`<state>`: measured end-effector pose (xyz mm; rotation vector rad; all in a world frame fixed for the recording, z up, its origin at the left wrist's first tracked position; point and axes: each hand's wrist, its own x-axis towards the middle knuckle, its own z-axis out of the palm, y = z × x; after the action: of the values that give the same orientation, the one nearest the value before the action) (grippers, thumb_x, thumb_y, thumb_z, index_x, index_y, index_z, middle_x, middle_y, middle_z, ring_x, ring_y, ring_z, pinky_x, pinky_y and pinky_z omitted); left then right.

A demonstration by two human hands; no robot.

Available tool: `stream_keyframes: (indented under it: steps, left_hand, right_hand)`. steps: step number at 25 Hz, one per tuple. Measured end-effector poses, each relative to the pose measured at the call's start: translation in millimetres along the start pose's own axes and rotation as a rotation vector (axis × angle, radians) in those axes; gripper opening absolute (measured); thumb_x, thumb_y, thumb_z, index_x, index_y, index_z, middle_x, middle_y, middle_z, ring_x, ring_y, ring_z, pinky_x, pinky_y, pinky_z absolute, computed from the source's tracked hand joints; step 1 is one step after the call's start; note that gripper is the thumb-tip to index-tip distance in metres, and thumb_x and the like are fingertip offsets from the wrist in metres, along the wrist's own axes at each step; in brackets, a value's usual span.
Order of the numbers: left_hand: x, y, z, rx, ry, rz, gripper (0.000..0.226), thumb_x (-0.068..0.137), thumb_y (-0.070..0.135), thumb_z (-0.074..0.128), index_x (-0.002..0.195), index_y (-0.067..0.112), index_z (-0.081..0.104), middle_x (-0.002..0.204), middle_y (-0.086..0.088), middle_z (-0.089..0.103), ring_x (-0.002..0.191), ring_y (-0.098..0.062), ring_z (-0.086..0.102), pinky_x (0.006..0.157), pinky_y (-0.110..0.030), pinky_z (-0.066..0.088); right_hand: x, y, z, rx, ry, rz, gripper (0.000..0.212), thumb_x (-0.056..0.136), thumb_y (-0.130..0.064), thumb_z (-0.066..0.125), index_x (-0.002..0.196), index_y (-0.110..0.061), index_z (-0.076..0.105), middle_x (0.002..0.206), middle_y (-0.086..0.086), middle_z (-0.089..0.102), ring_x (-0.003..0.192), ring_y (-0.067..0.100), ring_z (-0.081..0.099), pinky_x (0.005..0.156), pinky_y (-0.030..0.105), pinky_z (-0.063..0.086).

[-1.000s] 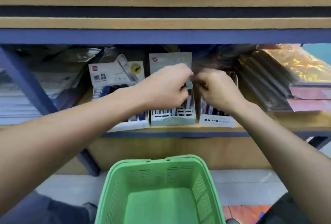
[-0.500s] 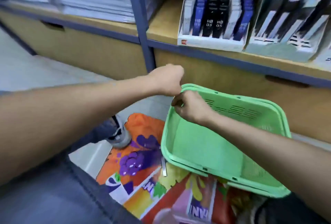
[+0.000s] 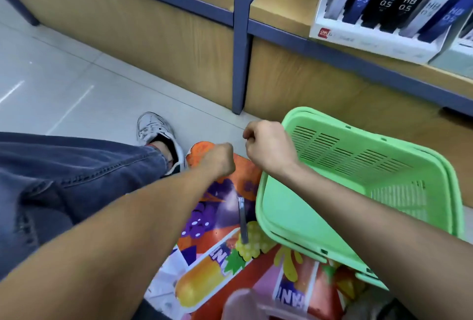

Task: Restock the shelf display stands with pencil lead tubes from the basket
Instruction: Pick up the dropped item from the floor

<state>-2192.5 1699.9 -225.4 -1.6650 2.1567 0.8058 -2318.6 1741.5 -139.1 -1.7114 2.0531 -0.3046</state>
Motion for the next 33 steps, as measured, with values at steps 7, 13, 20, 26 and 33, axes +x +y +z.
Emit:
stream_keyframes:
  steps: [7,13,20,26,33]
  left_hand:
    - [4,20,111,-0.118,-0.172,-0.07,0.031,0.095,0.022,0.059,0.122,0.008,0.06,0.13,-0.017,0.063,0.123,-0.036,0.059,0.093,-0.038,0.05]
    - [6,21,143,-0.167,-0.095,-0.051,0.025,0.1,0.019,0.053,0.124,0.012,0.052,0.126,-0.013,0.06,0.118,-0.039,0.06,0.09,-0.044,0.05]
    - [21,12,128,-0.118,-0.105,-0.165,0.038,0.1,0.031,0.054,0.125,0.003,0.053,0.127,-0.019,0.062,0.118,-0.039,0.061,0.091,-0.043,0.051]
    - [44,10,45,-0.22,-0.017,-0.096,0.036,0.093,-0.006,0.047,0.129,-0.006,0.042,0.132,-0.031,0.048,0.117,-0.045,0.058,0.089,-0.041,0.047]
    - [-5,35,-87,-0.526,0.079,0.162,0.006,0.095,-0.004,0.053,0.093,0.002,0.052,0.082,-0.024,0.066,0.064,-0.03,0.071,0.062,-0.044,0.059]
  right_hand:
    - [9,36,-17,0.048,0.322,0.064,0.008,0.085,-0.016,0.053,0.09,-0.023,0.052,0.099,0.002,0.063,0.086,0.032,0.059,0.065,0.039,0.045]
    - [1,65,4,0.109,0.304,0.211,0.013,0.095,-0.028,0.049,0.095,-0.021,0.039,0.092,0.007,0.058,0.078,0.036,0.056,0.066,0.041,0.041]
    - [12,48,19,-0.019,0.272,0.22,0.022,0.091,-0.027,0.05,0.101,-0.021,0.031,0.084,0.006,0.057,0.065,0.032,0.044,0.061,0.037,0.031]
    - [14,40,25,0.025,0.242,0.215,0.016,0.093,-0.017,0.047,0.108,-0.013,0.042,0.105,0.015,0.054,0.082,0.042,0.06,0.063,0.04,0.034]
    - [12,56,-12,0.058,0.003,0.084,0.021,0.103,-0.038,0.043,0.108,-0.019,0.037,0.102,0.014,0.061,0.092,0.039,0.064,0.069,0.041,0.042]
